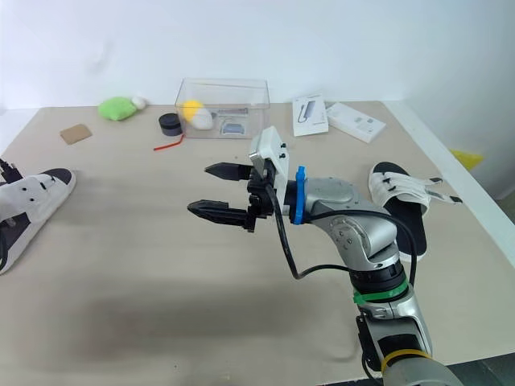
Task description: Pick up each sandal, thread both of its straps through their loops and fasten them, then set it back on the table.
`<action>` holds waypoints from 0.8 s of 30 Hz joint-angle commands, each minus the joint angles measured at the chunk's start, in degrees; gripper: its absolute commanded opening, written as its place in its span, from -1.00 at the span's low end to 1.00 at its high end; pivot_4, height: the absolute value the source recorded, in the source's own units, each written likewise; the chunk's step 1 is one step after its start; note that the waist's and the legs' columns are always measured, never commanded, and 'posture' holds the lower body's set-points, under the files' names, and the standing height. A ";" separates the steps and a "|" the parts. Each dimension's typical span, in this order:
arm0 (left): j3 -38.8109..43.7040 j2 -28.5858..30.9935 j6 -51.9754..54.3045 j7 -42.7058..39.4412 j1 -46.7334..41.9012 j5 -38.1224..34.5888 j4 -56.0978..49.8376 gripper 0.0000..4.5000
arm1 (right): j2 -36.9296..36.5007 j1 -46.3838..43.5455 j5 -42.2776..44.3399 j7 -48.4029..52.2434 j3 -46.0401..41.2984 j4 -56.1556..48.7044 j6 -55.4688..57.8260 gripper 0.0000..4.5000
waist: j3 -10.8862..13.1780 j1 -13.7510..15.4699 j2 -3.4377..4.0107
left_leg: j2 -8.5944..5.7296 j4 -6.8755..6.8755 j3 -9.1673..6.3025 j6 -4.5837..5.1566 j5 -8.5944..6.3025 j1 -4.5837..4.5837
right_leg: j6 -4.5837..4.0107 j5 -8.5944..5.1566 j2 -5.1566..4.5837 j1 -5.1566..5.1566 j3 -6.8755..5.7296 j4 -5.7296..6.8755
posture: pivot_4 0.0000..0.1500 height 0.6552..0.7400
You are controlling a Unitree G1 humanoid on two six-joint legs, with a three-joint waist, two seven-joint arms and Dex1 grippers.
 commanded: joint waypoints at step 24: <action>26.88 -31.93 9.22 -24.32 3.35 -60.01 -27.47 0.98 | -9.54 6.36 -9.44 -4.22 -4.15 11.86 -1.81 1.00 | 0.11 0.08 0.20 | -0.08 0.68 -0.04 0.25 -0.15 -0.07 | 0.61 -0.15 0.03 0.20 0.15 0.06 | 1.00 1.00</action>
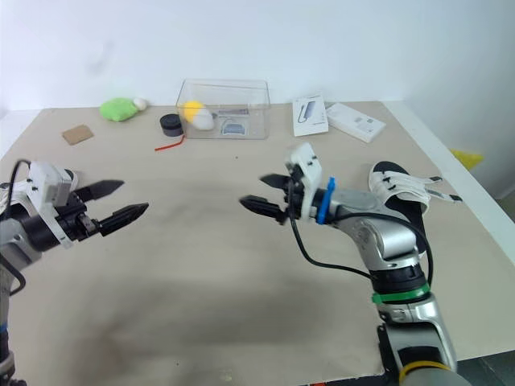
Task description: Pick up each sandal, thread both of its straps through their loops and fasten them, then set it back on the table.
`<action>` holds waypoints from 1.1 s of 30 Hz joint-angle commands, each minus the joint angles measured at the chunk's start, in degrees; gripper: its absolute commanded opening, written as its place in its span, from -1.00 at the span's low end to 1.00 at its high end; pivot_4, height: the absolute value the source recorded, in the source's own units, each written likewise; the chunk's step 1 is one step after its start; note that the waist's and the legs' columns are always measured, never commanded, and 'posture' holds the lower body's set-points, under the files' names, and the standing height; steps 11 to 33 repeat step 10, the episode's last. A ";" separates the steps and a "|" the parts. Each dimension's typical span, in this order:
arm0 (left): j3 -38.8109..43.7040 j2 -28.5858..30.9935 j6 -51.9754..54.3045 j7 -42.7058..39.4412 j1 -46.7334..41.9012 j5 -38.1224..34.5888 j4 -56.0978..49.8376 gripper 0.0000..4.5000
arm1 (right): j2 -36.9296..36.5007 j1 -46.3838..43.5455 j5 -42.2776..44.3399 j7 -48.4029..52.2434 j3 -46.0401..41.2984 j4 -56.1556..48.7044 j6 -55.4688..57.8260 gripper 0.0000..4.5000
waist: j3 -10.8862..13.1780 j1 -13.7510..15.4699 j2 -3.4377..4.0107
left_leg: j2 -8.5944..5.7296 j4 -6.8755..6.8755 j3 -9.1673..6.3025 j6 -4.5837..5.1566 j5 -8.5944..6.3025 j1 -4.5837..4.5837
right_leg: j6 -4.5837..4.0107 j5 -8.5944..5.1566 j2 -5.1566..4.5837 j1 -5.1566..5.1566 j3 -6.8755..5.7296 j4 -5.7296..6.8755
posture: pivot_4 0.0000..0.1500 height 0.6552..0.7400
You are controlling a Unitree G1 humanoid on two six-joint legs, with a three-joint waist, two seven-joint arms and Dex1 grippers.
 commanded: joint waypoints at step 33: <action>-6.65 0.89 -11.95 1.01 5.55 1.73 6.16 0.98 | -4.92 6.19 -4.53 1.25 -3.75 2.17 -5.16 1.00 | 0.02 0.00 0.03 | 0.00 0.01 0.09 0.06 0.04 0.16 | 0.03 0.07 0.05 0.07 0.15 0.02 | 1.00 1.00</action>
